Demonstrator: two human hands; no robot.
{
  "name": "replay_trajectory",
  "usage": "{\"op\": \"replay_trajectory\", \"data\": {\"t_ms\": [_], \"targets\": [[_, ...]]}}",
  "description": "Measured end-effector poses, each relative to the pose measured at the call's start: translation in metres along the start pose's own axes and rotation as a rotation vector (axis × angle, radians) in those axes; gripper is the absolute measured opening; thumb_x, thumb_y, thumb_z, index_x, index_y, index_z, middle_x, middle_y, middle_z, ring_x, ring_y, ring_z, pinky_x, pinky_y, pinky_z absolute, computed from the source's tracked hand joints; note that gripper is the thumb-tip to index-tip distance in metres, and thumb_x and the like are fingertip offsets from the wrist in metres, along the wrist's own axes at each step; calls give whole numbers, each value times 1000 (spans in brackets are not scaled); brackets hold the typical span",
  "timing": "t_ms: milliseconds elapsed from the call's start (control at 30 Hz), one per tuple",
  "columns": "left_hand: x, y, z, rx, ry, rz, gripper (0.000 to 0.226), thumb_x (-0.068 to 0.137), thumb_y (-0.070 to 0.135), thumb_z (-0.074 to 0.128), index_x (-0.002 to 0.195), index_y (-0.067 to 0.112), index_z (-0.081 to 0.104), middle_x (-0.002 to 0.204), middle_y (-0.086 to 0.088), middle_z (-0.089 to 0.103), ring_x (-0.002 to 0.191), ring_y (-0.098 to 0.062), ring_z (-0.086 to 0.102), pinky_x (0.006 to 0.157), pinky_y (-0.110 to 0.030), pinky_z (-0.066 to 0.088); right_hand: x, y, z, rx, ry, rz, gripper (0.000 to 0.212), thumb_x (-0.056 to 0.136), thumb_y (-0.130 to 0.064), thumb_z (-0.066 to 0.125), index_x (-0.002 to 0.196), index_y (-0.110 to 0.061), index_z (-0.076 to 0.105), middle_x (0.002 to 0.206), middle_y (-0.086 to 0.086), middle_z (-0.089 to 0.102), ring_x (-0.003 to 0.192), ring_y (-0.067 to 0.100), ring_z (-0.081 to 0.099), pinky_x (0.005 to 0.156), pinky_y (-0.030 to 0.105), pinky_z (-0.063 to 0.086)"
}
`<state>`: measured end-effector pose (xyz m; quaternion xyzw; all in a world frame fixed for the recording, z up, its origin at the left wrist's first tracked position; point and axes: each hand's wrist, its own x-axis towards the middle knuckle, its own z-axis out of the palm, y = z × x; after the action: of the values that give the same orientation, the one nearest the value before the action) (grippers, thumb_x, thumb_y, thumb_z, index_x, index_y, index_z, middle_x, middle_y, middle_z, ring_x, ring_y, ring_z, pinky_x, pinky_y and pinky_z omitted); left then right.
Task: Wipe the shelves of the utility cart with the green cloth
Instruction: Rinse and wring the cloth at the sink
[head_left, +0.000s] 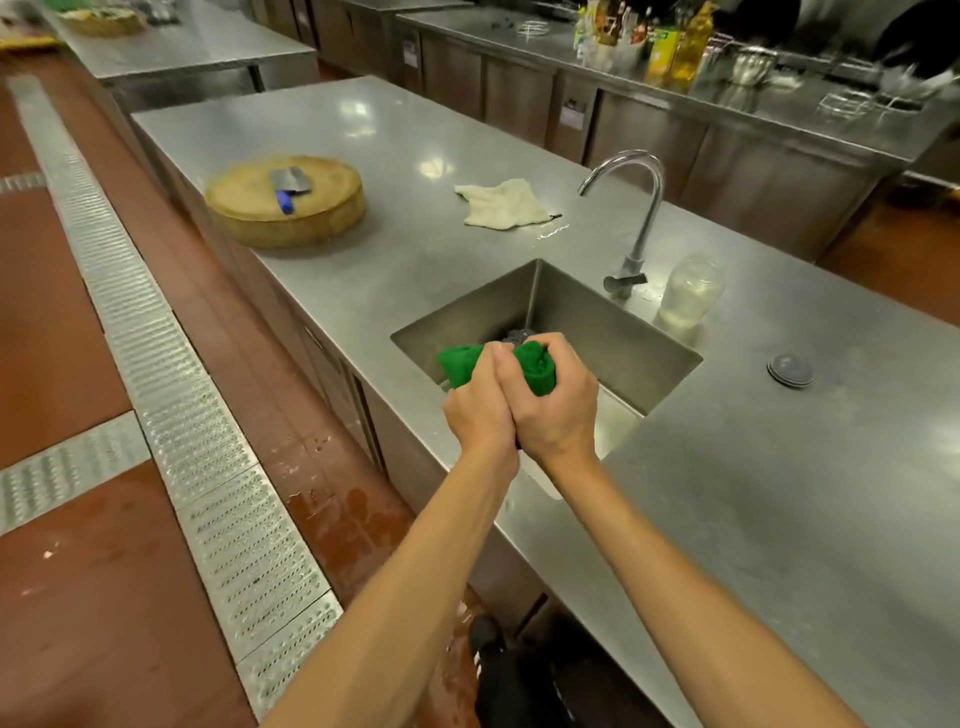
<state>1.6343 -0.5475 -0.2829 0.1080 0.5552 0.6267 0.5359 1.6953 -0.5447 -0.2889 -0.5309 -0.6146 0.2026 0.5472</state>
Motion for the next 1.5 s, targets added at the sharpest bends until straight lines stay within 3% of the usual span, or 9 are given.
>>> {"op": "replay_trajectory", "data": {"t_ms": [333, 533, 633, 700, 833, 933, 1133, 1300, 1500], "targets": [[107, 32, 88, 428, -23, 352, 37, 73, 23, 66, 42, 19, 47, 44, 8, 49, 49, -14, 48, 53, -32, 44, 120, 59, 50, 279, 168, 351, 31, 84, -30, 51, 58, -12, 46, 52, -6, 47, 53, 13, 43, 52, 36, 39], [160, 24, 125, 629, -77, 413, 33, 78, 19, 66, 50, 18, 48, 50, 5, 52, 47, -10, 49, 50, -29, 43, 167, 105, 65, 347, 88, 569, 30, 78, -34, 44, 56, -15, 50, 56, -1, 51, 59, 16, 47, 58, 37, 39], [180, 23, 129, 606, -46, 313, 14, 78, 31, 66, 86, 19, 64, 79, 4, 67, 74, -12, 64, 72, -32, 52, 169, 115, 69, 317, 25, 624, 32, 81, -53, 55, 85, -21, 61, 87, -2, 65, 81, 14, 63, 72, 37, 53], [197, 28, 128, 542, -41, 167, 46, 74, 37, 66, 119, 27, 59, 101, 0, 69, 93, -19, 66, 86, -41, 55, 158, 118, 67, 292, 16, 566, 46, 81, -61, 61, 116, -33, 53, 116, -8, 58, 101, 2, 59, 78, 21, 53], [207, 33, 128, 297, -90, -232, 24, 85, 24, 68, 105, 12, 68, 101, -14, 73, 91, -31, 72, 83, -46, 61, 139, 118, 74, 89, 105, 205, 63, 90, -51, 55, 145, -29, 35, 146, -7, 37, 132, 7, 41, 102, 18, 41], [201, 22, 131, 336, -171, -279, 24, 88, 24, 65, 100, 4, 70, 92, -12, 72, 84, -27, 70, 78, -39, 61, 144, 123, 82, -80, 171, 88, 55, 92, -47, 48, 141, -21, 45, 146, -1, 40, 131, 13, 42, 105, 20, 36], [195, 24, 145, 724, -160, 184, 35, 80, 45, 62, 64, 14, 67, 69, -2, 71, 72, -20, 69, 71, -38, 59, 156, 122, 78, -91, 290, 232, 40, 97, -53, 32, 97, -19, 53, 76, -5, 63, 65, 9, 59, 56, 24, 44], [193, 36, 149, 1054, -294, 596, 41, 79, 46, 51, 52, 16, 48, 50, 3, 55, 56, -20, 60, 59, -36, 54, 156, 123, 84, 157, 270, 489, 51, 105, -41, 26, 91, -12, 65, 71, -8, 65, 67, 1, 63, 53, 9, 41], [198, 39, 149, 1297, -481, 818, 38, 86, 42, 53, 59, 17, 45, 53, 1, 52, 55, -20, 56, 59, -35, 50, 160, 122, 91, 544, 159, 819, 57, 102, -49, 19, 77, -18, 61, 55, -1, 61, 44, 10, 56, 48, 28, 41]]}}
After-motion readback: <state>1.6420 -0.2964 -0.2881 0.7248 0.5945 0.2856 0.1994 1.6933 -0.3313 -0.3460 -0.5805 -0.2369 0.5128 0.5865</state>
